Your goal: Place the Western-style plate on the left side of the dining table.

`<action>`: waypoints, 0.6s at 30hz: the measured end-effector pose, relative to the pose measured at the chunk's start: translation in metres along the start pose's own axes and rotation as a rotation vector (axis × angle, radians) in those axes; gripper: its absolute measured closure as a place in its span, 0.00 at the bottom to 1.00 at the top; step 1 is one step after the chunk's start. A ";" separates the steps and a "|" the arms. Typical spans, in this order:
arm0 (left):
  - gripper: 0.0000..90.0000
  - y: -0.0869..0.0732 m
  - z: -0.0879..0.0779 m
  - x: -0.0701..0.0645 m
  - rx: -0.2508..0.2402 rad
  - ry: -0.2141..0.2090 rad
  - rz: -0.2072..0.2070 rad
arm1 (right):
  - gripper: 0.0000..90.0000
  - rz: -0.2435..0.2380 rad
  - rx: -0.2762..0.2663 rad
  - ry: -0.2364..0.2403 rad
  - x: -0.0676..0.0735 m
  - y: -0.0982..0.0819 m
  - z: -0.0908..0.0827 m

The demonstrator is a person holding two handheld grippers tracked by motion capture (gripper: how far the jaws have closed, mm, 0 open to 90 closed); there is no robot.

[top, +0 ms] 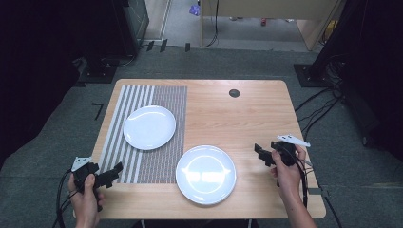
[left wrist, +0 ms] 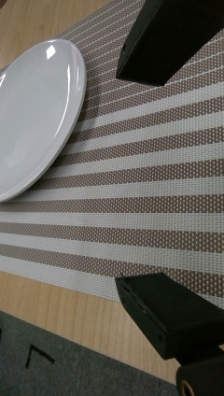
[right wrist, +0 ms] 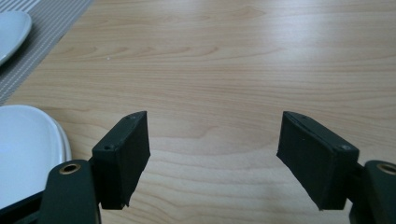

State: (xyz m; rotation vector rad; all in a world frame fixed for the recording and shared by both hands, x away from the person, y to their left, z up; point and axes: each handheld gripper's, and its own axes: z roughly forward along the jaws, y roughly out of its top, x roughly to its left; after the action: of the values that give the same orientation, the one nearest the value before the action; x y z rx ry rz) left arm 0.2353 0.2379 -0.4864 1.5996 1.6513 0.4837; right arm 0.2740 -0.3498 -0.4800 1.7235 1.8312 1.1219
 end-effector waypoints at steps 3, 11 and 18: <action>0.03 -0.004 0.000 0.003 0.003 0.002 0.002 | 0.28 0.004 0.005 -0.009 -0.007 -0.006 -0.004; 0.03 -0.019 0.000 0.013 0.015 0.033 0.019 | 0.28 0.031 0.012 -0.040 -0.029 -0.022 -0.017; 0.03 -0.026 -0.001 0.021 0.020 0.066 0.041 | 0.28 0.062 0.019 -0.071 -0.050 -0.038 -0.028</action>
State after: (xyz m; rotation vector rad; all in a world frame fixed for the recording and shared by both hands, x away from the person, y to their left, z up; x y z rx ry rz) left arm 0.2187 0.2545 -0.5100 1.6510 1.6795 0.5486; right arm 0.2373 -0.4027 -0.5034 1.8188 1.7622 1.0557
